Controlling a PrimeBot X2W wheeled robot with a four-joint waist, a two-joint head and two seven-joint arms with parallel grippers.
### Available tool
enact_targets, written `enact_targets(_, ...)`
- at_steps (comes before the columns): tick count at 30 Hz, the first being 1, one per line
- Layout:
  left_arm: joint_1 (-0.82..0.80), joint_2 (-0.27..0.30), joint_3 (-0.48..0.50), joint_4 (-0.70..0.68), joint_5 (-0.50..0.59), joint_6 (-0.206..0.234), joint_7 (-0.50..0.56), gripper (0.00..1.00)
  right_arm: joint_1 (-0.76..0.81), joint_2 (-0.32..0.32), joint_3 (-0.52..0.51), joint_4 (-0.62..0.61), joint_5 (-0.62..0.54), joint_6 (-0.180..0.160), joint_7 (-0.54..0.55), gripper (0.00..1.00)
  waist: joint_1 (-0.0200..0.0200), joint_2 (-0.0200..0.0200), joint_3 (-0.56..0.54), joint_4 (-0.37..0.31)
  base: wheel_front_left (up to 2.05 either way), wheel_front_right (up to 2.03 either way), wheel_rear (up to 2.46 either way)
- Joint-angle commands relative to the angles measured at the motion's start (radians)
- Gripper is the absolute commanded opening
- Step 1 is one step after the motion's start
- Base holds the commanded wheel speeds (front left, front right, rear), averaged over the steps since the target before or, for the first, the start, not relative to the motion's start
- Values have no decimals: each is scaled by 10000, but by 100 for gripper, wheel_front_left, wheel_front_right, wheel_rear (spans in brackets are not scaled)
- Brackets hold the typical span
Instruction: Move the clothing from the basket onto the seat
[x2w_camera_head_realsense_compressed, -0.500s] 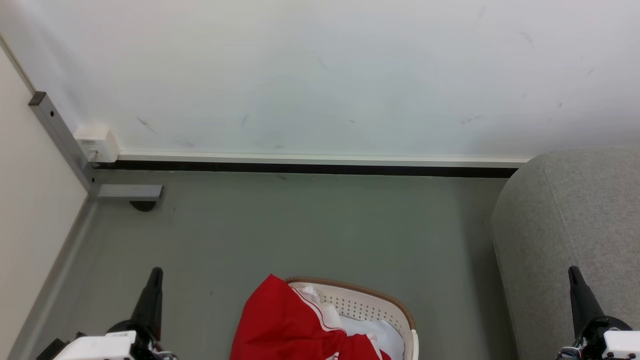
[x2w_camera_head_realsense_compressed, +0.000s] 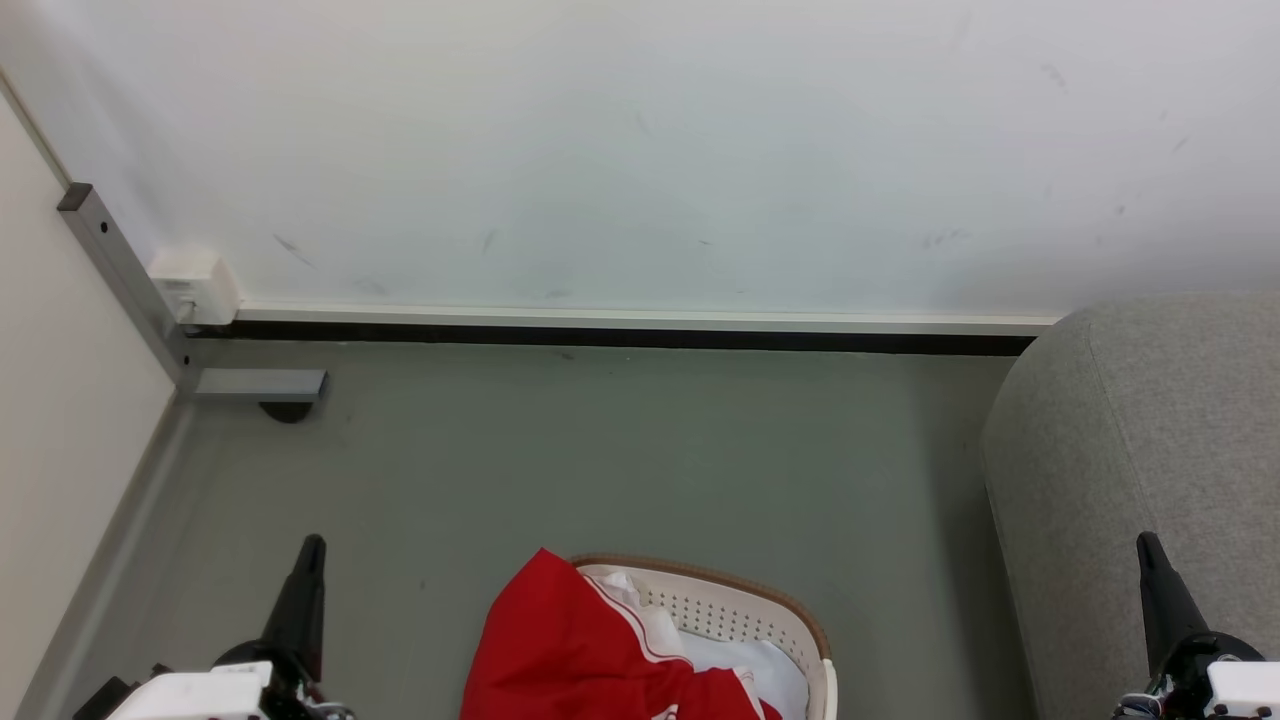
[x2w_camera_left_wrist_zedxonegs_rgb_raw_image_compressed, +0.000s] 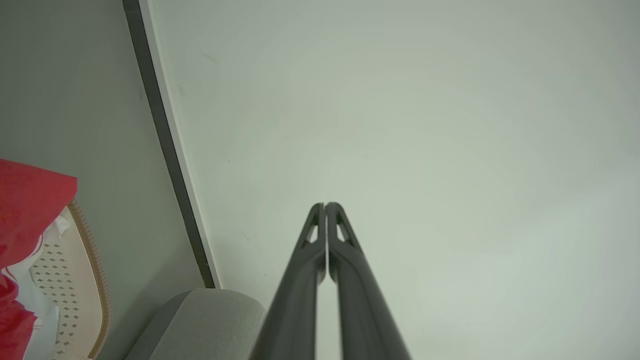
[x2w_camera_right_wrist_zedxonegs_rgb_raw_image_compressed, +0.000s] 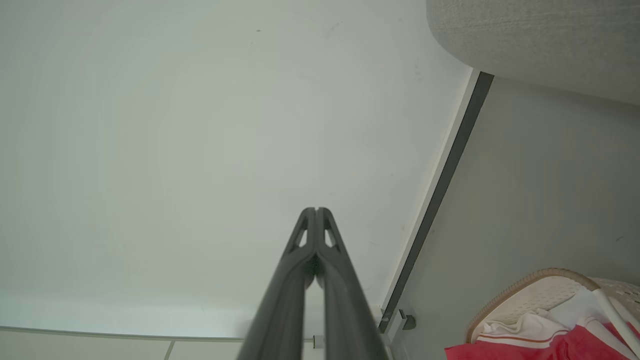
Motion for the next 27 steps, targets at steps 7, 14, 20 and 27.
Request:
enact_targets(7, -80, 21, 10, -6, -140, -45, 35, 0, -127, -1, -28, -42, -53, -19, 23, 0, 0, 0, 0, 0, 0, 0, 0)
enact_targets(14, -80, 21, 10, -6, -140, -44, 35, 0, -127, -1, -28, -42, -53, -19, 23, 0, 0, 0, 0, 0, 0, 0, 0)
enact_targets(20, -80, 21, 10, -6, -140, -44, 34, 0, -127, -1, -28, -42, -53, -21, 23, 0, 0, 0, 0, 0, 0, 0, 0)
enact_targets(27, -80, 21, 10, -6, -140, -46, 34, 0, -127, -1, -28, -42, -53, -19, 23, 0, 0, 0, 0, 0, 0, 0, 0)
